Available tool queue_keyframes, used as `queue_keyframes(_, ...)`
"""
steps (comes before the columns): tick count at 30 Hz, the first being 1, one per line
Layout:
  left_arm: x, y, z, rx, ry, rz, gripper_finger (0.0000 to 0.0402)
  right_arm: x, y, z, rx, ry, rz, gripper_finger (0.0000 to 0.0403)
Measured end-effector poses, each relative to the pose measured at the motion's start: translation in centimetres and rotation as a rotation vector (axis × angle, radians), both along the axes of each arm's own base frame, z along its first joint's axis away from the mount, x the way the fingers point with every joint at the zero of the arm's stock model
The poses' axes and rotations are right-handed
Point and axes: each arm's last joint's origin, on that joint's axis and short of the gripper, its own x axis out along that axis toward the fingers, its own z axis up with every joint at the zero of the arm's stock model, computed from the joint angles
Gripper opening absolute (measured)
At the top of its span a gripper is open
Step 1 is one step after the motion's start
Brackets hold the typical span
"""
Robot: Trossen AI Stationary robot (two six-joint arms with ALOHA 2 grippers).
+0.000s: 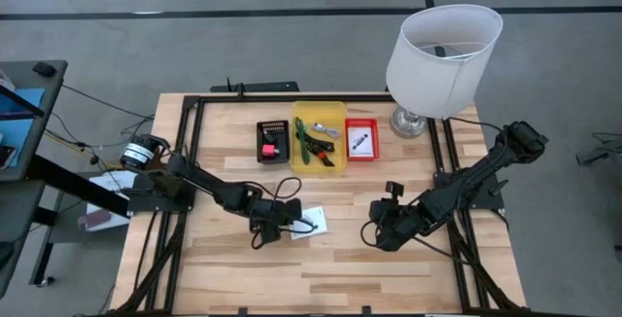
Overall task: Pick and place items into bin
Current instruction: Put the white card reader box into the red bin
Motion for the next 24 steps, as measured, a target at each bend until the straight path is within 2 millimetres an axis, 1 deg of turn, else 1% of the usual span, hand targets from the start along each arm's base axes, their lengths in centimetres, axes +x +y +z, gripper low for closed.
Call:
queue_keyframes(5,0.1,0.1,0.0,-0.005,-0.003,0.045,0.0002,0.0,0.0,0.0,0.002,-0.003,0.0,0.0079)
queue_keyframes(13,-0.1,-0.6,0.0,0.044,-0.032,0.059,0.0,0.1,0.0,0.0,0.004,-0.006,0.0,0.0079)
queue_keyframes(18,0.3,-1.2,0.6,0.095,-0.067,0.086,0.0,0.1,0.1,0.0,0.008,-0.011,0.0,0.0079)
queue_keyframes(24,0.6,-1.9,1.2,0.141,-0.059,0.084,0.0001,0.1,0.1,0.0,0.008,-0.012,0.0,0.0079)
